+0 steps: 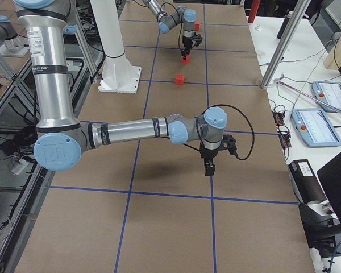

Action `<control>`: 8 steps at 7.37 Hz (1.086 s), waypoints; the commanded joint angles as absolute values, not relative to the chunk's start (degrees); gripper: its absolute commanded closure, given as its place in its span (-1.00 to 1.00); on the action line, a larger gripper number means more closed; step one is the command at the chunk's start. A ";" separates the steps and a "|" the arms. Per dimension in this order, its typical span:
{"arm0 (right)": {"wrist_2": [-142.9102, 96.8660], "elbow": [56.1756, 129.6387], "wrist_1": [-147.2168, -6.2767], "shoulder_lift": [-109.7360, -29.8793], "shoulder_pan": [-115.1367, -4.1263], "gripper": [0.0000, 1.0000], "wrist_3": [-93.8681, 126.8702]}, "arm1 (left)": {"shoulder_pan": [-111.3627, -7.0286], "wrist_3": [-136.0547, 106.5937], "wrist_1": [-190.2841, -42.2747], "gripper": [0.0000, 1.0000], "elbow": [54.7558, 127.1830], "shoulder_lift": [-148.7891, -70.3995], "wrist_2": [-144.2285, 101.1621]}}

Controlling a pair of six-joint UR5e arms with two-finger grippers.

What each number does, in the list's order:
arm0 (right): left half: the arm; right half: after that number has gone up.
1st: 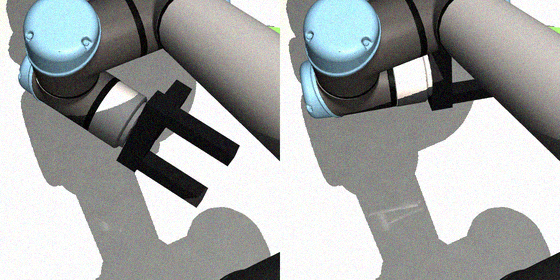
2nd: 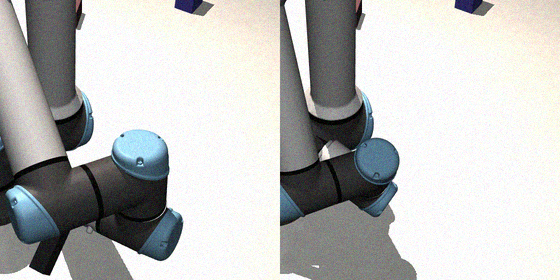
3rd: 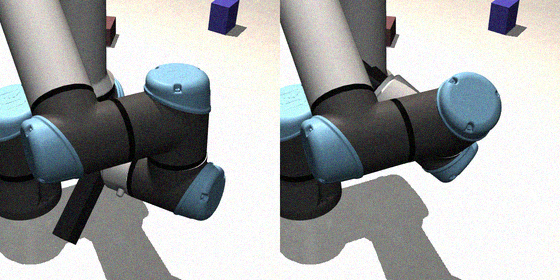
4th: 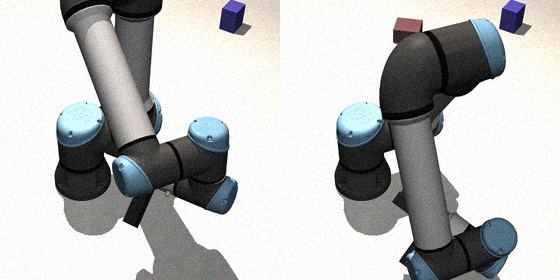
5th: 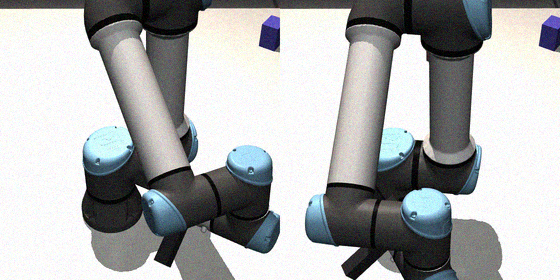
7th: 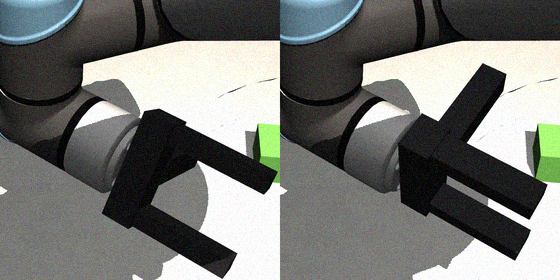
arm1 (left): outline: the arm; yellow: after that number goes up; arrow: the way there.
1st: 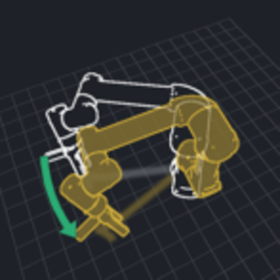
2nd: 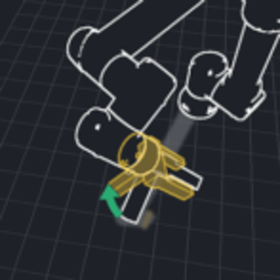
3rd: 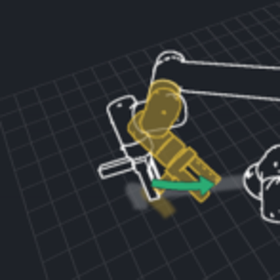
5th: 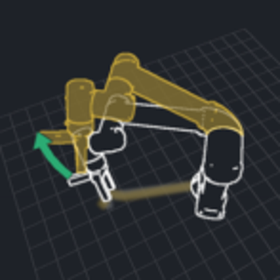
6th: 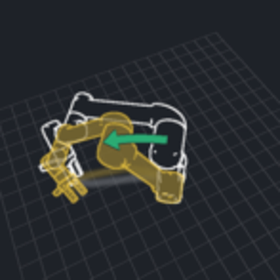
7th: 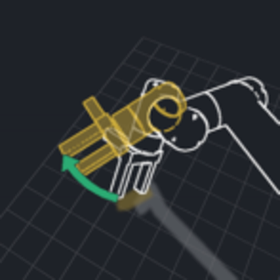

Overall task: Form red blocks into L shape at center
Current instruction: 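Close the left gripper on the left-center red cube and lift, then carry the cube with the left gripper to just beyond the center cube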

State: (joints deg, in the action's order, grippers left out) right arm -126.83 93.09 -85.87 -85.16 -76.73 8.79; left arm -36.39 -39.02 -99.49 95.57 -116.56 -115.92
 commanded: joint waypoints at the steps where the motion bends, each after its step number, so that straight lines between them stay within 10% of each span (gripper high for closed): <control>1: -126.83 93.08 -85.87 -85.08 -76.73 -1.00 8.79 | -36.39 -39.46 -99.49 0.00 95.97 -116.63 -116.36; 5: -126.83 92.81 -85.87 -85.34 -76.73 -1.00 8.70 | -36.91 -40.07 -87.81 0.03 95.63 -126.28 -116.37; 8: -126.83 92.81 -85.35 -85.43 -76.73 -1.00 8.70 | -36.83 -46.47 -88.41 0.03 81.18 -141.01 -116.28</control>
State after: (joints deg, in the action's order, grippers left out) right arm -126.83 92.82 -85.75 -85.40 -76.73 8.71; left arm -36.88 -43.64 -88.15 88.03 -134.31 -116.35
